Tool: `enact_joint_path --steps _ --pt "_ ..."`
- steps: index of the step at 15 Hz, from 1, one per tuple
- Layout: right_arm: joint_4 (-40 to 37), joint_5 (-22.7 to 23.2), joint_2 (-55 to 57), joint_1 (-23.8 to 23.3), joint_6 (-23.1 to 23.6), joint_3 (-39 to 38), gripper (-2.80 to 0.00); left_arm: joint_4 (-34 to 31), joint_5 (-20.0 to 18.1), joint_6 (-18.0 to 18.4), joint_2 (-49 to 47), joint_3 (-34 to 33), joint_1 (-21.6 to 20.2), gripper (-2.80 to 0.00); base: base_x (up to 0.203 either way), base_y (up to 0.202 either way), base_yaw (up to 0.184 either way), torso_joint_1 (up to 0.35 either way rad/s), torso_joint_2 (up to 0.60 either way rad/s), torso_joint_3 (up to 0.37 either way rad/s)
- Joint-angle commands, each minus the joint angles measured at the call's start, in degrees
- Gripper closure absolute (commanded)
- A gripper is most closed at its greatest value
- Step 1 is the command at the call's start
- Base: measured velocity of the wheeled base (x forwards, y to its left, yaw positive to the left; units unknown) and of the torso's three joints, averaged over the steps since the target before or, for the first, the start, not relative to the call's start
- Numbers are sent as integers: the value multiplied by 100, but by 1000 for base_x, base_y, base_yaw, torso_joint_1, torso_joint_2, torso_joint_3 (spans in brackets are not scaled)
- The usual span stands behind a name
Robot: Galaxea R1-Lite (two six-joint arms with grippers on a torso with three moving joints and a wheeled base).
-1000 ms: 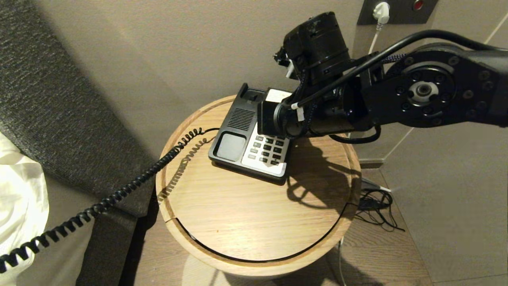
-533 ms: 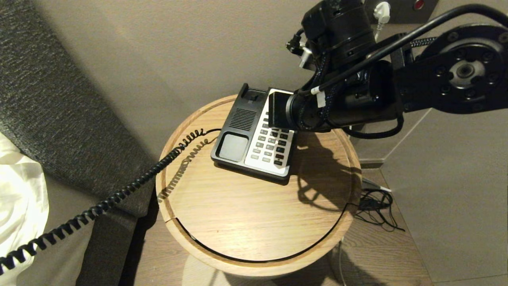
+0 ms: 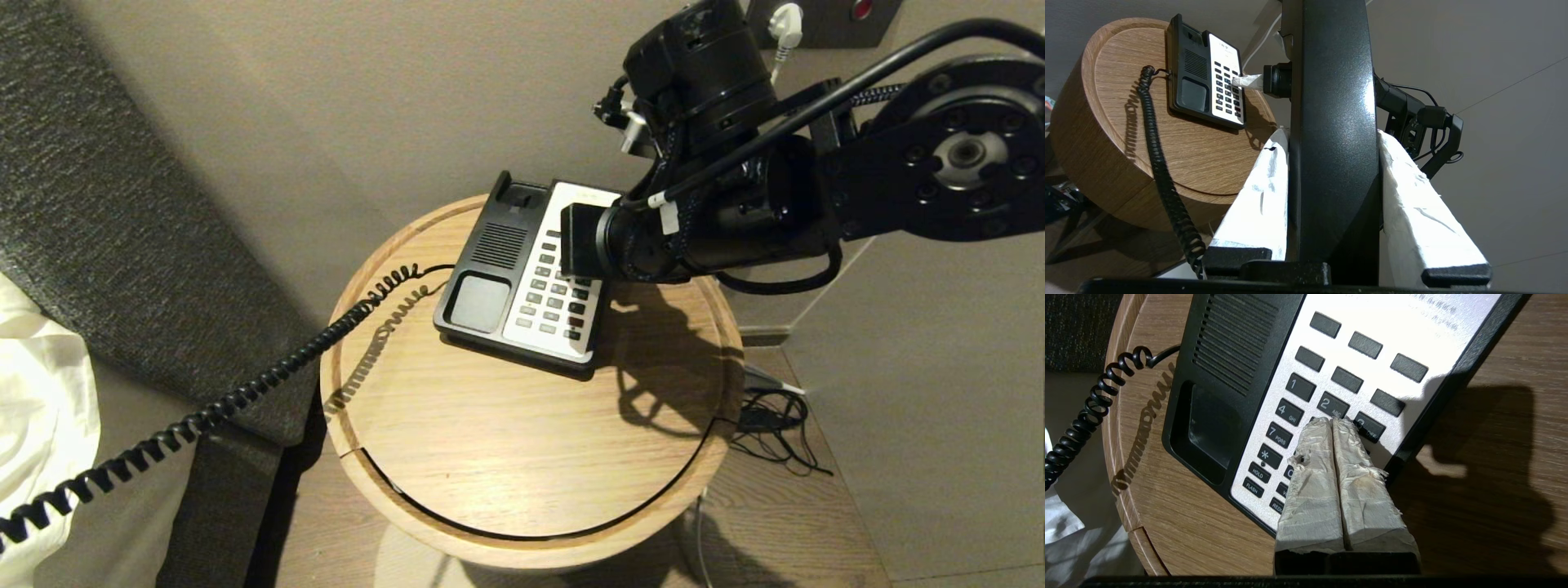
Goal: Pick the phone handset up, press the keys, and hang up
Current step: Dial the number
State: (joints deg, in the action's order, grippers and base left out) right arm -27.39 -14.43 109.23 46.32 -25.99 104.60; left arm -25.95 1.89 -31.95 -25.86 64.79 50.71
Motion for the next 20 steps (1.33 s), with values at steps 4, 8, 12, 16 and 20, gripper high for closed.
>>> enact_joint_path --steps 4,8,12,16,20 --pt "-3 2 14 9 -38 -18 0 -15 4 -30 19 -19 18 0 0 0 0 0 0 0" --pt "-3 2 46 21 -38 -91 0 -15 4 -30 37 -28 35 0 0 0 0 0 0 0" --pt "23 2 120 26 -64 -141 0 -15 4 -30 37 -37 44 0 0 0 0 0 0 0" --pt "15 2 151 26 -25 -181 0 -15 4 -30 63 -40 44 0 0 0 0 0 0 0" --pt "23 -7 141 26 6 -210 0 -15 4 -30 63 -46 53 0 0 0 0 0 0 0"
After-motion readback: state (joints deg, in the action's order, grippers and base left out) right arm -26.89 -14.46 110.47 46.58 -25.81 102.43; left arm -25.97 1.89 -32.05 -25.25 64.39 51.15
